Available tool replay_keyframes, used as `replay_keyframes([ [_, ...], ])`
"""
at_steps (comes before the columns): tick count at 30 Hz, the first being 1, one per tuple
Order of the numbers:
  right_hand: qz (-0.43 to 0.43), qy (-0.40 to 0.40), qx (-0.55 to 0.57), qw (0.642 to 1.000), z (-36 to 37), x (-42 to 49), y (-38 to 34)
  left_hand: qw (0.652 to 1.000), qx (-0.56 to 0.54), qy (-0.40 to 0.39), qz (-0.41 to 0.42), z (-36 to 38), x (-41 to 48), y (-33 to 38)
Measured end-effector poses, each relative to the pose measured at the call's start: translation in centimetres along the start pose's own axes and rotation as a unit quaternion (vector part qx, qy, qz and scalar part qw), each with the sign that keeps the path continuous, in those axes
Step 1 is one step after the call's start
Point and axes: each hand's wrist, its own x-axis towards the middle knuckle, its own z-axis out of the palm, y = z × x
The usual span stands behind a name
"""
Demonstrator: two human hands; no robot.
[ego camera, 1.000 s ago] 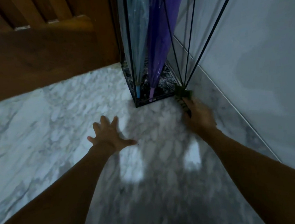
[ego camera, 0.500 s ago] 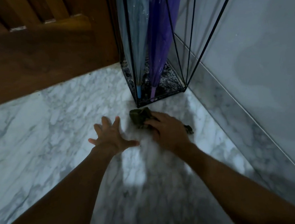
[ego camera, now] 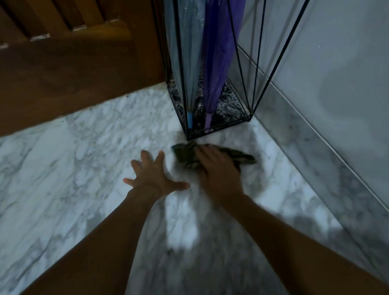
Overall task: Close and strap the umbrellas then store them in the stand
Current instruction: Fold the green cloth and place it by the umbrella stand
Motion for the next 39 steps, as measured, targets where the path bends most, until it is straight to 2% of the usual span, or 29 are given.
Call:
replay_keyframes([
  [2,-0.064,-0.042,0.023,0.997,0.6,0.3,-2.1,1.000,-0.023,0.016,-0.001,-0.4,-0.2,0.2],
  [5,-0.080,-0.050,0.041,0.995,-0.6,1.4,-0.4,1.000,-0.013,0.014,0.012,-0.6,-0.5,0.1],
  [7,-0.028,-0.019,0.022,0.999,-1.3,1.4,2.4,0.999,0.025,0.010,0.024,-0.5,-0.6,-0.3],
  [10,0.097,0.075,0.019,0.992,-1.7,0.1,4.7,0.998,0.047,0.010,0.036,-0.9,-0.8,-0.9],
  [13,0.118,0.104,0.004,0.988,-0.7,-0.7,3.3,0.998,0.030,0.002,0.054,-2.8,0.0,-1.8],
  [15,0.092,0.114,0.002,0.989,0.5,-0.9,0.9,0.998,0.003,0.011,0.059,-4.4,0.8,-3.0],
  [19,-0.054,0.087,-0.019,0.995,3.8,-0.4,-5.3,0.998,0.050,0.049,0.003,-7.0,1.6,-6.2],
  [22,-0.094,0.068,-0.004,0.993,5.6,2.6,-8.0,0.997,0.064,0.022,-0.034,-7.3,2.2,-8.5],
  [27,-0.050,-0.021,0.014,0.998,5.8,11.5,-9.3,0.999,0.009,-0.008,-0.046,-6.4,3.0,-10.3],
  [34,-0.004,-0.015,0.009,1.000,4.6,23.9,-9.1,0.999,-0.020,0.007,-0.035,-5.7,3.7,-10.6],
  [39,0.015,0.013,-0.025,0.999,4.1,24.8,-8.8,0.999,-0.024,-0.011,-0.034,-5.9,3.8,-10.4],
])
